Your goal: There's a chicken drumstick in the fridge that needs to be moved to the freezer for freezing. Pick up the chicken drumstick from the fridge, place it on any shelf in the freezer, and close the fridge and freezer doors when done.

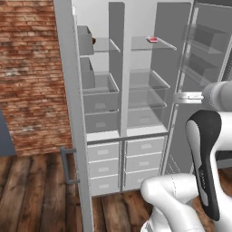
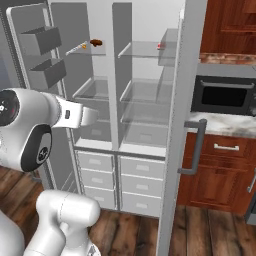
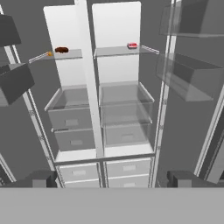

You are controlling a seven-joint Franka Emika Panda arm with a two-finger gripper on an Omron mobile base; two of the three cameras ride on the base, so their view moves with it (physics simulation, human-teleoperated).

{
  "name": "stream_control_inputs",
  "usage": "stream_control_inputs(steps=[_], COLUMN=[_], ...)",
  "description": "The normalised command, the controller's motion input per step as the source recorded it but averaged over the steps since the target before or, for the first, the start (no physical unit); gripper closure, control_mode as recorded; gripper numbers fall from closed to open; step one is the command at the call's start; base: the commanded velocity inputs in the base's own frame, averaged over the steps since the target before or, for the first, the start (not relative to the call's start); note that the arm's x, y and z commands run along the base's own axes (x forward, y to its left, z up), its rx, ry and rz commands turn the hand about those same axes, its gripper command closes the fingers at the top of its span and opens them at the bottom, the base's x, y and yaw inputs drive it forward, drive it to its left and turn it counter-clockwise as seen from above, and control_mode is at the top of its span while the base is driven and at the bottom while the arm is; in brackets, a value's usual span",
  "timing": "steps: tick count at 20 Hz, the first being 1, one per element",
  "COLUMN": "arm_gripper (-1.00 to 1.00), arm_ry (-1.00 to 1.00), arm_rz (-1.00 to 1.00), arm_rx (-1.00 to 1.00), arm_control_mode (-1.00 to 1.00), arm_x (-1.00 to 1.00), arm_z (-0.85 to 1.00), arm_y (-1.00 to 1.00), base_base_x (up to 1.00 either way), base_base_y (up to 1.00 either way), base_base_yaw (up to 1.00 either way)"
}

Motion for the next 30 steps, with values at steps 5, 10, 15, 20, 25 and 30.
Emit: stream_control_inputs(steps=[5,10,15,20,25,30], arm_gripper=[-1.00,-1.00,-1.00,-1.00,-1.00,-1.00], arm_ry=[0.00,-0.02,-0.15,-0.18,-0.25,-0.20], arm_rz=[0.00,0.00,0.00,0.01,0.05,0.10], arm_rx=[0.00,0.01,0.01,0.00,0.02,0.07], arm_control_mode=[-1.00,-1.00,-1.00,-1.00,-1.00,-1.00], arm_x=[0.00,0.00,-0.12,-0.05,-0.01,0.05], arm_z=[0.00,0.00,0.00,-0.01,-0.13,-0.08], arm_y=[0.00,-0.31,-0.29,-0.23,-0.54,-0.73], base_base_x=[0.00,0.00,0.00,0.00,0.00,0.00], base_base_y=[0.00,0.00,0.00,0.00,0.00,0.00], base_base_yaw=[0.00,0.00,0.00,0.00,0.00,0.00])
